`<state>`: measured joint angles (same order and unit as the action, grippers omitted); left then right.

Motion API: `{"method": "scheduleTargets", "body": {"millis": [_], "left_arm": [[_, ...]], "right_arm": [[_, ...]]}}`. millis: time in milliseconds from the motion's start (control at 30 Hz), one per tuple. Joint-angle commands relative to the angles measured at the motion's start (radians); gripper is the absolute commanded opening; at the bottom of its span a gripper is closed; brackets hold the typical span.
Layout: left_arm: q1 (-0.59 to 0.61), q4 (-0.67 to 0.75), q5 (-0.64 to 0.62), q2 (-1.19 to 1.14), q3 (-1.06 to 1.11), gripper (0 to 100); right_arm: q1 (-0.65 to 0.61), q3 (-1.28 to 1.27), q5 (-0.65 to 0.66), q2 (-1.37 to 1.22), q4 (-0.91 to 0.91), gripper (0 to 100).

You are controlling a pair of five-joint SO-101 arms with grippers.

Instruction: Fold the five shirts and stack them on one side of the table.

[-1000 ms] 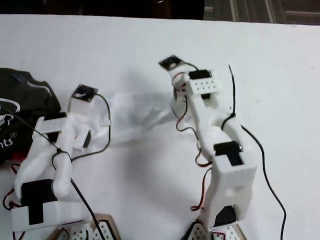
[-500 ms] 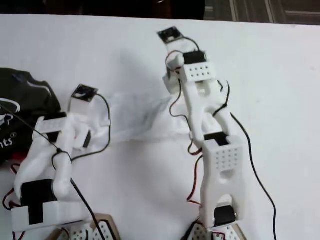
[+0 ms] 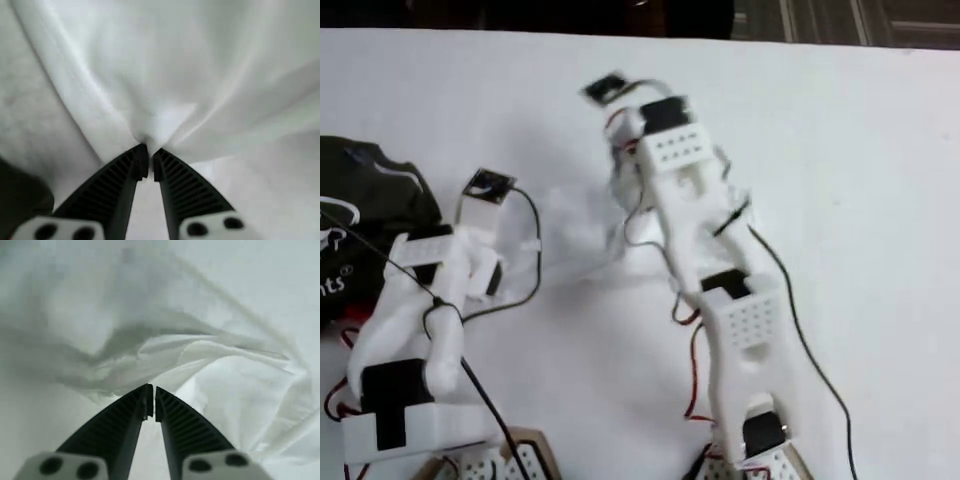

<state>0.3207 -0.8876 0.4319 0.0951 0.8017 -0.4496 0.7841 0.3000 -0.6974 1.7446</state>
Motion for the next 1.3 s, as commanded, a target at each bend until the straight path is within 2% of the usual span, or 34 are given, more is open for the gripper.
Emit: {"method": "scheduleTargets", "body": {"millis": [0,400,567,767,1133,1267], "left_arm": [[0.021,0.023,0.002,0.000,0.004,3],[0.021,0.023,0.002,0.000,0.004,3],[0.021,0.023,0.002,0.000,0.004,3],[0.021,0.023,0.002,0.000,0.004,3],[0.021,0.023,0.002,0.000,0.004,3],[0.021,0.023,0.002,0.000,0.004,3]], "right_arm": [[-0.012,-0.021,0.005,0.018,0.019,1.8],[-0.005,-0.031,0.009,0.022,0.022,1.8],[0.051,-0.035,0.012,0.119,0.024,1.8],[0.082,-0.242,0.012,0.208,0.012,1.8],[0.004,-0.431,0.011,0.196,-0.395,1.8],[-0.030,-0.422,0.011,0.110,-0.449,1.8]]}}
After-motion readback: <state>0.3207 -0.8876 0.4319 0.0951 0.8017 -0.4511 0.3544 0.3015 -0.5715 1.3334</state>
